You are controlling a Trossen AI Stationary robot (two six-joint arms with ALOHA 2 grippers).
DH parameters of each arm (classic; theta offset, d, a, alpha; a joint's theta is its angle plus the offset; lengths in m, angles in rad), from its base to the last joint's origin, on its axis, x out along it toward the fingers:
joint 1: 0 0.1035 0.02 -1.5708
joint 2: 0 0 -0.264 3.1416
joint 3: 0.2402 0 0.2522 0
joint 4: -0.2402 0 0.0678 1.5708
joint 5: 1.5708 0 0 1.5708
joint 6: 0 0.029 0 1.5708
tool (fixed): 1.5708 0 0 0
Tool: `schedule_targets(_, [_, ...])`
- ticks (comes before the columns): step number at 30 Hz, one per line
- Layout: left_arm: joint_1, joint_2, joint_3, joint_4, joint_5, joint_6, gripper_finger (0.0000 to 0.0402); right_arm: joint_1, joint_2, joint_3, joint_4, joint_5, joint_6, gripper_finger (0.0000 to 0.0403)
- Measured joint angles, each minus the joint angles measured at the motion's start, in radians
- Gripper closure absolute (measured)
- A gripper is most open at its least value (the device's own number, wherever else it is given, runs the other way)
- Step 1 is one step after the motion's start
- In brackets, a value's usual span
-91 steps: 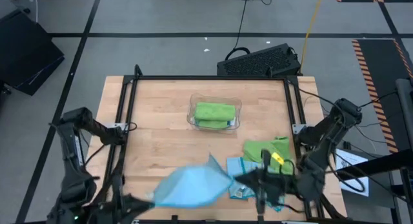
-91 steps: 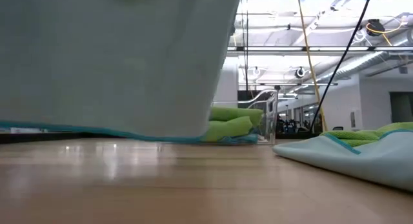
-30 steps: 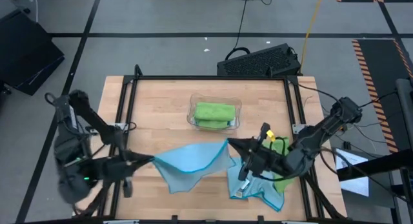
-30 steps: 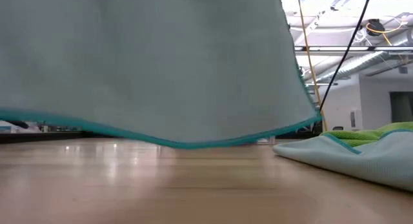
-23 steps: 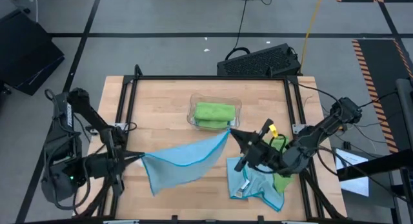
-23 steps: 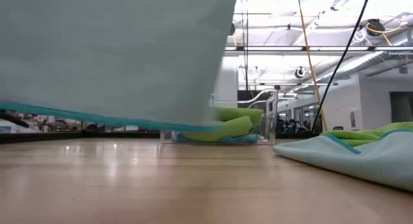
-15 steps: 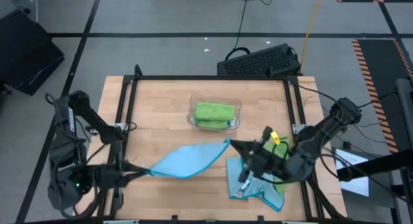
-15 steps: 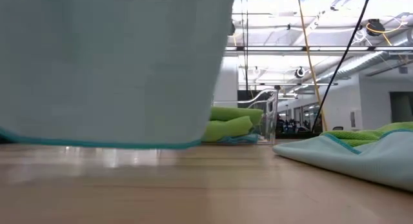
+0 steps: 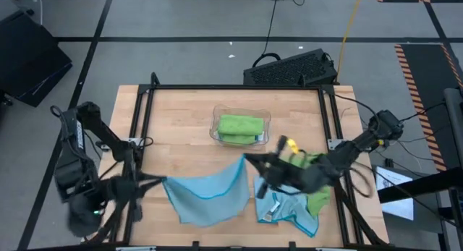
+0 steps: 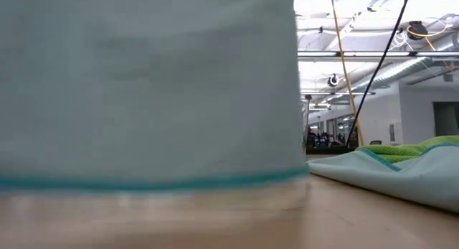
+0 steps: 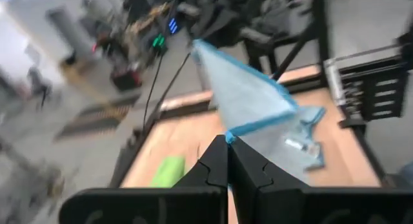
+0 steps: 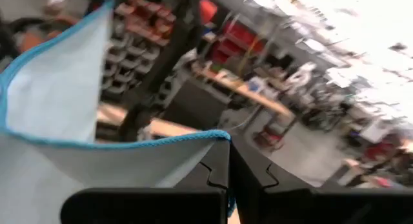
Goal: Fold microfiber towels
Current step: Fold the blue left microfiber cloth
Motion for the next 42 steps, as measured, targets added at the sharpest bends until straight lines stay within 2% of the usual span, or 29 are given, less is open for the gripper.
schedule_targets(4, [0.045, -0.001, -0.033, -0.266, 0.082, -0.351, 0.0399, -0.106, 0.018, 0.000, -0.121, -0.117, 0.116, 0.0403])
schedule_targets(10, [0.082, -0.001, -0.111, -0.505, 0.195, -0.689, 0.0397, -0.244, 0.044, -0.016, -0.208, -0.268, 0.185, 0.0403])
schedule_targets(17, [0.133, -0.001, -0.220, -0.499, 0.331, -0.773, 0.0396, -0.375, 0.045, -0.129, -0.148, -0.486, 0.223, 0.0403])
schedule_targets(23, [0.145, -0.001, -0.309, -0.421, 0.440, -0.823, 0.0395, -0.422, 0.045, -0.219, -0.108, -0.657, 0.255, 0.0403])
schedule_targets(27, [0.139, -0.001, -0.350, -0.278, 0.500, -0.773, 0.0395, -0.426, 0.045, -0.251, -0.115, -0.709, 0.298, 0.0403])
schedule_targets(31, [0.132, -0.001, -0.372, -0.121, 0.508, -0.656, 0.0394, -0.425, 0.045, -0.278, -0.115, -0.792, 0.300, 0.0403])
schedule_targets(33, [0.132, -0.001, -0.372, -0.103, 0.490, -0.621, 0.0394, -0.424, 0.045, -0.286, -0.116, -0.786, 0.299, 0.0403])
schedule_targets(36, [0.135, -0.001, -0.372, -0.149, 0.425, -0.608, 0.0394, -0.425, 0.045, -0.287, -0.110, -0.718, 0.297, 0.0403])
schedule_targets(39, [0.154, -0.001, -0.356, -0.292, 0.389, -0.660, 0.0394, -0.431, 0.045, -0.288, -0.061, -0.633, 0.244, 0.0403])
schedule_targets(42, [0.178, -0.002, -0.311, -0.473, 0.367, -0.798, 0.0394, -0.442, 0.044, -0.288, 0.025, -0.632, 0.191, 0.0403])
